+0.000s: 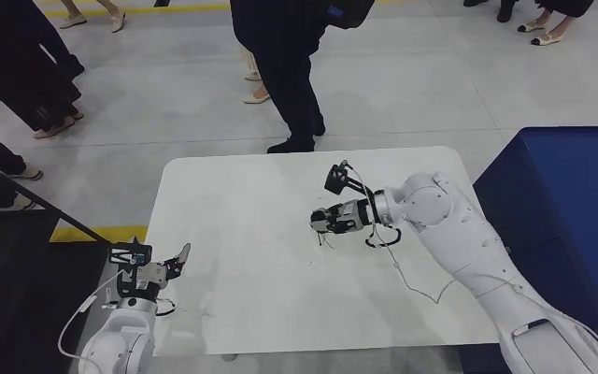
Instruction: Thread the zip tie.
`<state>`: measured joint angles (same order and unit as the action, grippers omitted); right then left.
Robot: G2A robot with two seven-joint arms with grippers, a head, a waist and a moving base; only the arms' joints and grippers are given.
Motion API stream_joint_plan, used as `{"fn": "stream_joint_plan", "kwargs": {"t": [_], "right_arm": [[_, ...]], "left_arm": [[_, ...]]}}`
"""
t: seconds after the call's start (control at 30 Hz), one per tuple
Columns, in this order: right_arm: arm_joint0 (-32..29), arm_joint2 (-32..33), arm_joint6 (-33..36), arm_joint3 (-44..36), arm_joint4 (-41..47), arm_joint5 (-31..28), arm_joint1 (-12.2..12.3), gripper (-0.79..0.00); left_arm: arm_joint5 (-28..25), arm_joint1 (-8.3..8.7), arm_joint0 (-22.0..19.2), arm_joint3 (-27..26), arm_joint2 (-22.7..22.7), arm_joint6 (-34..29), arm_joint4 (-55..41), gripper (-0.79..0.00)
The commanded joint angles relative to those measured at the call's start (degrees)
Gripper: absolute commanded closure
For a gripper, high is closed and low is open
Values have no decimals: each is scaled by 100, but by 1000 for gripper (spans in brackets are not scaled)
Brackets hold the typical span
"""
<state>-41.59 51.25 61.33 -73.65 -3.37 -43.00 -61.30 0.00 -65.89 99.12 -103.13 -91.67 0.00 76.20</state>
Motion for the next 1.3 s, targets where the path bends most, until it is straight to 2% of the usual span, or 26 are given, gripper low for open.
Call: {"fn": "stream_joint_plan", "kwargs": {"t": [0.0,0.03,0.13,0.43,0.47,0.53,0.63,0.67,0.8,0.87,1.03,1.1,1.2,1.27], "right_arm": [[-196,-38,-113,-222,689,-113,332,0],[-239,-109,-156,-284,990,-157,478,0],[-249,-205,-182,-59,1501,-182,702,0],[-249,-205,-182,-59,1501,-182,702,0],[-343,-204,-303,-77,1610,-166,698,0],[-526,-150,-365,-14,2224,-362,713,0],[-683,-144,-405,-147,3009,-403,813,0],[-700,-152,-380,-178,3120,-378,863,0],[-779,-290,-383,-324,3726,-381,1004,0],[-766,-303,-348,-312,3837,-347,1026,0],[-766,-303,-348,-312,3837,-347,1026,0],[-877,-335,-411,-478,4082,-181,1008,0],[-998,-315,-423,-535,4281,-163,985,0],[-1038,-339,-469,-555,4314,-169,951,0]], "left_arm": [[0,0,0,0,0,0,0,-785],[0,0,0,0,0,0,0,-785],[0,0,0,0,0,0,0,-785],[-20,0,4,5,5,-18,-9,-785],[-259,-2,48,-56,99,-166,-103,-785],[-739,-23,206,-366,342,-477,-661,-785],[-1567,-54,491,-823,781,-1245,-1998,-785],[-1701,-64,536,-902,885,-1435,-2440,-785],[-1769,-128,438,-831,1292,-1815,-4042,-785],[-1813,-136,300,-708,1406,-2272,-4803,-785],[-1813,-136,300,-708,1406,-2272,-4803,-785],[-1809,-142,308,-714,1426,-2249,-4908,-785],[-2057,-186,328,-768,1659,-2391,-6474,-785],[-2207,-209,241,-723,1776,-2367,-6988,-785]]}}
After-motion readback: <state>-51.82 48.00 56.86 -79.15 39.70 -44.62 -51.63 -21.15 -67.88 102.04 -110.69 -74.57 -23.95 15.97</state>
